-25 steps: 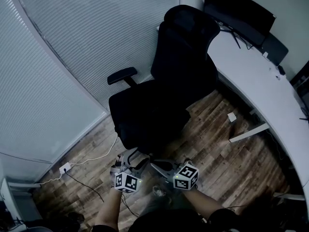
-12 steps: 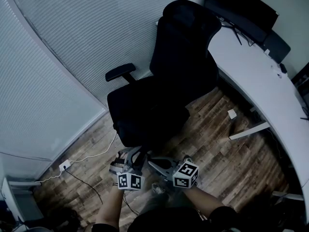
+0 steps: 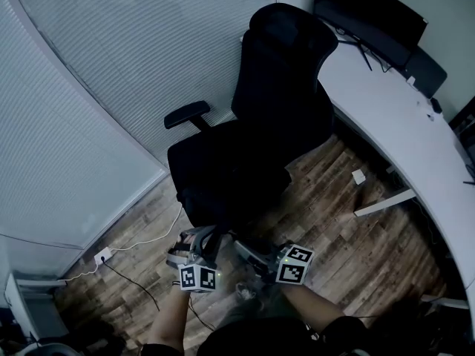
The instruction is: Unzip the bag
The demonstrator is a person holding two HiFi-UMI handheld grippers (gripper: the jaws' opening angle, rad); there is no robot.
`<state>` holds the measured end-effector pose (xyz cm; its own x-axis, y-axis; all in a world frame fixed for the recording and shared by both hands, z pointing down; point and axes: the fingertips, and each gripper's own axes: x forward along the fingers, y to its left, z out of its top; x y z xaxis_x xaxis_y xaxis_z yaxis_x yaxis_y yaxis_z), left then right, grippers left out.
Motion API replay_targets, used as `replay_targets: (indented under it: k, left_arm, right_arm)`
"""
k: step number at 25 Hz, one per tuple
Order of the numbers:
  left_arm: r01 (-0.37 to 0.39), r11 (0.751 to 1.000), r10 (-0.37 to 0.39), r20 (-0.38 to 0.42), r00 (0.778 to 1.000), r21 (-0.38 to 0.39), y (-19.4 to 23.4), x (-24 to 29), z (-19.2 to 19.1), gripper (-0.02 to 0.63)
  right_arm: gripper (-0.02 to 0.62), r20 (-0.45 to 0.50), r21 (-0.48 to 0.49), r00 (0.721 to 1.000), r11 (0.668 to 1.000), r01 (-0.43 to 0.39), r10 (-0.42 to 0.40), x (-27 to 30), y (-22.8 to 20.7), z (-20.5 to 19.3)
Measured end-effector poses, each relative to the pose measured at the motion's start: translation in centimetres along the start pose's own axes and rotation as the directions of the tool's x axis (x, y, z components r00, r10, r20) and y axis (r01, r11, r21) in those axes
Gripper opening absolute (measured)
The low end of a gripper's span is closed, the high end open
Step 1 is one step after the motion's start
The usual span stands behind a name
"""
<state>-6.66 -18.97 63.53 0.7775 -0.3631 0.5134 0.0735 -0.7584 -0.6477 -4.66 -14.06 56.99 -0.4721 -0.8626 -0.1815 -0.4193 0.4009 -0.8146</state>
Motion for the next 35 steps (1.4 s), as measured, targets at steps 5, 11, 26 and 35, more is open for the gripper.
replay_targets:
  k: [5,11,26,35]
  left_arm:
    - [-0.027,0.999,0.025,-0.035,0.999,-0.039,0.8,0.2,0.2,0.087]
    - [-0.073,0.991,0.063,-0.092,0.994,-0.112,1.5,0.6,-0.1,0.084]
    - [-0.232,0.946,0.166,-0.275,0.947,-0.227,4.4,2.1,0.5,0.080]
    - [-0.339,0.897,0.218,-0.382,0.898,-0.283,5.8,2.3,-0.2,0.080]
  right_arm:
    - [0.044,0.006,0.038,1.000,0.999,-0.011,0.011,-0.5,-0.2,1.8]
    - [0.044,0.023,0.127,0.999,0.991,-0.037,0.034,-1.4,-1.1,5.2]
    - [0.044,-0.049,0.282,0.992,0.954,-0.099,0.118,-3.2,-3.5,11.9]
    - [0.044,-0.102,0.266,0.984,0.957,-0.113,0.144,-3.7,-5.3,16.4]
